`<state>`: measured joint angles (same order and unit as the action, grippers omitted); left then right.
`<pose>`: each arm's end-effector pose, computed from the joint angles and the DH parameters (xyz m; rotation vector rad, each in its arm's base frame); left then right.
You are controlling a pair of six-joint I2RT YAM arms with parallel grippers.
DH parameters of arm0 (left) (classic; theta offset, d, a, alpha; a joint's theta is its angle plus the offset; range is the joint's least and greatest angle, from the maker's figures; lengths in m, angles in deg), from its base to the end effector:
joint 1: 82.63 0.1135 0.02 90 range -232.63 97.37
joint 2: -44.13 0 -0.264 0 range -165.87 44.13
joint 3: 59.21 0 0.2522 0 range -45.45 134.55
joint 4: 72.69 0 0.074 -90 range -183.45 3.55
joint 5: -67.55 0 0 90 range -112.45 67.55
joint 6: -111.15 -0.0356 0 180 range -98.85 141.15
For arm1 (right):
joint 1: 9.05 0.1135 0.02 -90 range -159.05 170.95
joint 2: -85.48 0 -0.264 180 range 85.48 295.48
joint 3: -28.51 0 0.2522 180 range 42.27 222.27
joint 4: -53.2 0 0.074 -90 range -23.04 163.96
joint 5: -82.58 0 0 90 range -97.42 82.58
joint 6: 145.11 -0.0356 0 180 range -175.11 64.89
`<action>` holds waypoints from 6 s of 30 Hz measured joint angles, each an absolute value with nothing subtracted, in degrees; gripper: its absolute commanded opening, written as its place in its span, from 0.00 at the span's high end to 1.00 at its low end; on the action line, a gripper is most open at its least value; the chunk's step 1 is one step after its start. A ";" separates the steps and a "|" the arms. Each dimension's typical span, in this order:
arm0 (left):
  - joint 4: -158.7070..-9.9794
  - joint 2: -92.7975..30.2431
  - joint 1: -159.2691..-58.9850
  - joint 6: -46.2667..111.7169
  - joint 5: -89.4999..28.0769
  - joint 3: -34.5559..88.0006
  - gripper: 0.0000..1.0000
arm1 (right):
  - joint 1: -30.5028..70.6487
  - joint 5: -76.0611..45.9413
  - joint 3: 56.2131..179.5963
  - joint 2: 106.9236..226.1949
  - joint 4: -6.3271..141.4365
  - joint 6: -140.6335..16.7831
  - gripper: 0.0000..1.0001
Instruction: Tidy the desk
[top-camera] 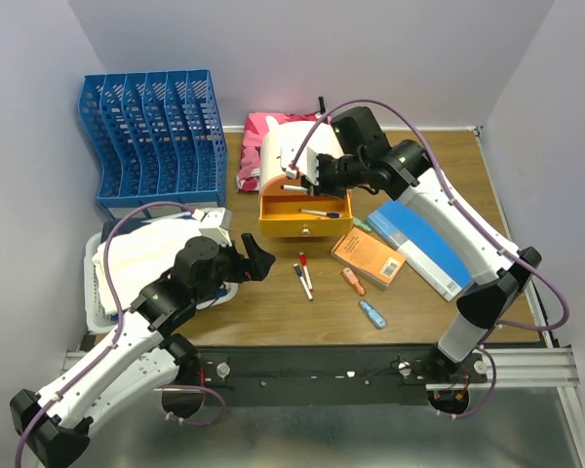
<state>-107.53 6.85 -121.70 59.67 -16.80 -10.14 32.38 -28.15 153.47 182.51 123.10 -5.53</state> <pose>0.1245 -0.0966 0.2821 -0.0572 2.0555 -0.7724 0.2578 0.2443 0.4219 -1.7423 1.4535 0.3410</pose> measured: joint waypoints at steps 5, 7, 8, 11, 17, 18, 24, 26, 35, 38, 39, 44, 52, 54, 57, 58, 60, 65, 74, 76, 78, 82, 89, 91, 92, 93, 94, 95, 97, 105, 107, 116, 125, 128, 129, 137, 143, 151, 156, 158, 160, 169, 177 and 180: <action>-107.31 5.30 -121.70 61.33 -18.70 -10.73 0.01 | 31.17 -26.18 150.04 183.21 120.43 -5.57 0.87; -107.29 4.34 -121.70 61.96 -19.69 -10.75 0.01 | 31.09 -25.79 148.27 183.21 119.51 -5.55 0.82; -107.29 3.92 -121.70 62.23 -19.99 -10.75 0.01 | 31.09 -25.55 147.41 183.30 119.10 -5.57 0.79; -107.24 3.03 -121.72 62.90 -20.91 -10.77 0.02 | 31.09 -25.22 145.42 183.32 118.25 -5.86 0.66; -106.04 0.10 -123.31 64.11 -22.50 -11.10 0.04 | 31.09 -24.83 141.80 183.32 116.61 -7.36 0.56; -105.74 -0.71 -123.90 64.28 -22.53 -11.12 0.05 | 31.09 -24.78 141.56 183.32 116.28 -7.65 0.56; -104.75 -7.46 -129.15 66.53 -20.67 -11.01 0.19 | 30.50 -26.42 141.49 183.32 116.13 -11.39 0.55; -104.77 -9.76 -131.12 68.35 -19.12 -10.86 0.26 | 29.84 -28.43 141.58 183.28 116.13 -13.53 0.54; -104.71 -17.87 -137.08 79.80 -7.86 -9.28 0.49 | 26.06 -36.87 139.63 179.98 115.43 -23.54 0.51; -104.42 -22.06 -137.94 83.56 -5.33 -8.32 0.50 | 24.99 -39.25 138.36 178.67 114.97 -25.66 0.51; -104.34 -23.51 -138.09 84.83 -4.60 -8.26 0.50 | 24.51 -40.00 137.84 178.25 114.75 -26.34 0.51; -103.38 -29.37 -138.40 88.63 -2.68 -8.24 0.52 | 21.71 -42.38 134.80 176.06 113.63 -28.59 0.51; -101.19 -37.54 -138.94 90.01 -2.27 -5.35 0.52 | 20.05 -44.02 132.24 174.10 112.80 -30.12 0.51; -100.84 -39.35 -139.03 90.01 -2.27 -3.91 0.52 | 19.81 -44.37 132.00 173.77 112.78 -30.25 0.50; -100.56 -41.56 -139.03 89.96 -2.27 -2.01 0.52 | 19.41 -44.50 131.52 173.18 112.39 -30.31 0.50; -100.49 -42.30 -139.03 89.96 -2.27 -1.55 0.52 | 19.20 -44.56 131.33 172.92 112.37 -30.36 0.50; -100.73 -43.66 -139.03 89.94 -2.27 -0.54 0.53 | 18.74 -44.65 130.82 172.37 112.08 -30.60 0.50; -102.72 -47.55 -139.03 89.50 -2.29 3.11 0.57 | 17.95 -44.89 130.58 171.85 111.89 -30.77 0.50; -105.43 -49.91 -139.34 88.19 -2.35 6.28 0.64 | 17.43 -45.50 130.58 171.85 111.58 -31.08 0.50; -106.11 -49.91 -139.34 87.91 -2.35 6.26 0.68 | 17.29 -45.59 130.58 171.82 111.58 -31.08 0.50; -106.35 -49.91 -139.34 87.73 -2.33 6.26 0.68 | 17.21 -45.68 130.58 171.82 111.58 -31.10 0.50; -106.37 -49.69 -139.34 87.16 -2.33 6.08 0.65 | 17.08 -45.72 130.50 171.82 111.56 -31.08 0.50; -107.42 -47.88 -139.40 86.38 -2.33 4.55 0.57 | 16.99 -45.94 130.28 171.85 111.56 -31.10 0.50; -107.83 -46.92 -139.44 86.09 -2.31 3.72 0.55 | 16.86 -46.07 130.28 171.82 111.54 -31.10 0.50; -107.92 -46.65 -139.44 86.09 -2.29 3.44 0.54 | 16.79 -46.12 130.28 171.82 111.54 -31.10 0.50; -108.05 -45.85 -139.51 86.05 -2.29 2.74 0.54 | 16.73 -46.14 130.28 171.82 111.54 -31.10 0.50; -108.10 -45.08 -139.62 86.05 -2.29 1.97 0.54 | 16.70 -46.16 130.28 171.82 111.54 -31.10 0.50; -108.23 -44.29 -139.66 86.07 -2.29 1.29 0.54 | 16.70 -46.23 130.28 171.82 111.54 -31.10 0.50; -108.69 -42.96 -139.75 86.09 -2.29 0.27 0.55 | 16.70 -46.31 130.28 171.82 111.54 -31.10 0.50; -108.93 -41.89 -139.75 86.07 -2.31 -0.89 0.56 | 16.70 -46.60 130.26 171.82 111.54 -31.10 0.50; -108.90 -41.89 -139.75 85.83 -2.31 -0.89 0.57 | 16.68 -46.68 130.06 171.82 111.51 -31.10 0.50; -108.62 -39.59 -139.75 80.10 -3.10 -1.55 0.58 | 16.31 -46.97 129.62 171.78 111.51 -31.10 0.50; -108.90 -37.56 -139.16 74.03 -4.93 -2.01 0.65 | 16.09 -47.25 129.62 171.54 111.51 -31.10 0.50; -108.90 -38.00 -139.09 72.98 -5.57 -2.01 0.67 | 15.96 -47.34 129.62 171.56 111.51 -31.10 0.50; -108.93 -38.46 -139.09 72.76 -5.61 -2.01 0.67 | 15.96 -47.34 129.62 171.54 111.51 -31.10 0.50; -108.88 -41.45 -138.99 71.41 -6.02 -1.50 0.71 | 15.94 -47.38 129.62 171.54 111.51 -31.10 0.50; -109.01 -43.57 -138.99 69.46 -6.02 0.55 0.93 | 15.61 -47.41 129.62 171.54 111.51 -31.10 0.50; -110.00 -42.98 -138.99 66.49 -6.02 0.70 1.00 | 15.20 -47.41 129.62 171.56 111.54 -31.10 0.50; -111.40 -35.03 -138.96 61.50 -6.92 -0.89 1.00 | 15.20 -49.09 129.62 171.56 111.95 -30.14 0.50; -111.48 -29.17 -138.96 58.97 -8.01 -1.61 1.00 | 15.20 -50.71 129.62 171.56 112.96 -28.94 0.50; -111.42 -22.44 -138.96 55.71 -9.70 -2.14 1.00 | 15.20 -52.39 129.58 171.54 113.92 -27.82 0.50; -116.58 -9.19 -138.75 37.07 -15.07 1.93 1.00 | 15.20 -56.63 131.41 172.13 121.33 -20.30 0.50; -122.76 -17.63 -126.68 12.61 -22.68 19.92 1.00 | 14.93 -57.07 135.76 172.98 128.67 -11.28 0.50; -125.17 -24.12 -122.09 4.35 -26.26 27.04 1.00 | 14.93 -57.46 135.76 173.03 130.14 -9.62 0.49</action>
<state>-125.17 -24.12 -122.09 4.35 -26.26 27.04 14.93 -57.46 135.76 173.03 130.14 -9.62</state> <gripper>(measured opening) 0.064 0.503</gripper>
